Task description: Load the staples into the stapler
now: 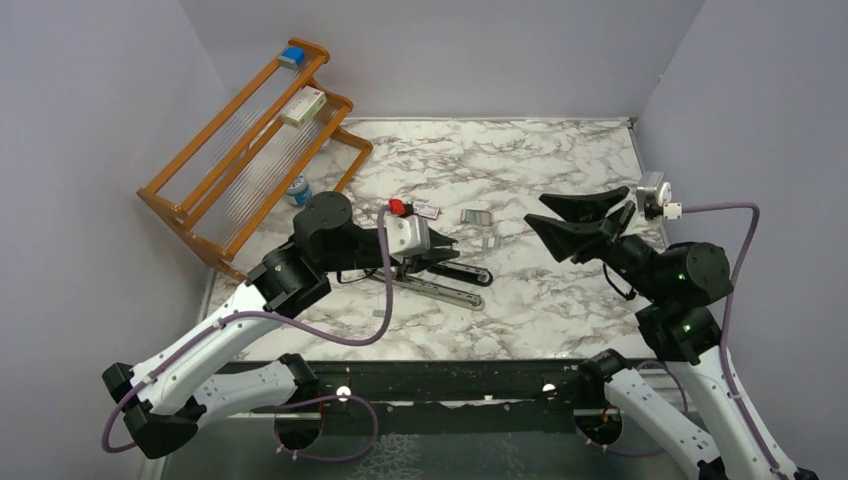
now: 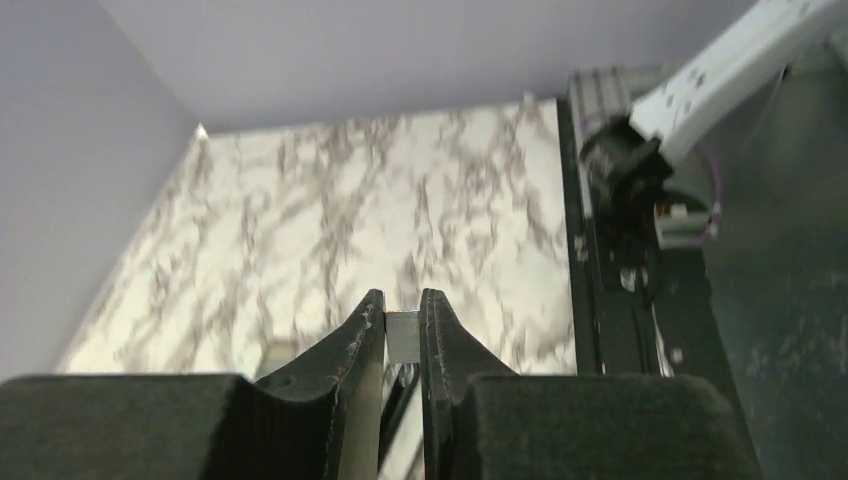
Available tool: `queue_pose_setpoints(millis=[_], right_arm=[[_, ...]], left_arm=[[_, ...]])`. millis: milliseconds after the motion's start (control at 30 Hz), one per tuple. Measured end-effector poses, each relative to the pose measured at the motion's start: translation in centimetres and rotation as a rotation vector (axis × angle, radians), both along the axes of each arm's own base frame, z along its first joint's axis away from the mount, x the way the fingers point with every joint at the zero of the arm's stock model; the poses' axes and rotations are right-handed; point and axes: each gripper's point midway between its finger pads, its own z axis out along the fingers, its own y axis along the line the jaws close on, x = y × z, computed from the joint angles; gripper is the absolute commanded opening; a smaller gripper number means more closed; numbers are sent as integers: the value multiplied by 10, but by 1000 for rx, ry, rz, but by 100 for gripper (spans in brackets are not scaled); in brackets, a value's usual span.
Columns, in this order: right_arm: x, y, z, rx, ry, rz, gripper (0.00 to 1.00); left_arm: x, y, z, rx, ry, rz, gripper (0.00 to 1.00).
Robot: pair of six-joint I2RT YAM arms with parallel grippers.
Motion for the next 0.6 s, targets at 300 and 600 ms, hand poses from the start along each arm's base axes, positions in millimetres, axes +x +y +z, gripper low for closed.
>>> queue_pose_setpoints(millis=[300, 600], right_arm=[[27, -15, -21, 30, 126, -148, 52], [31, -19, -37, 34, 190, -178, 52]], left_arm=[[2, 34, -144, 478, 71, 28, 0], [14, 73, -248, 889, 117, 51, 0]])
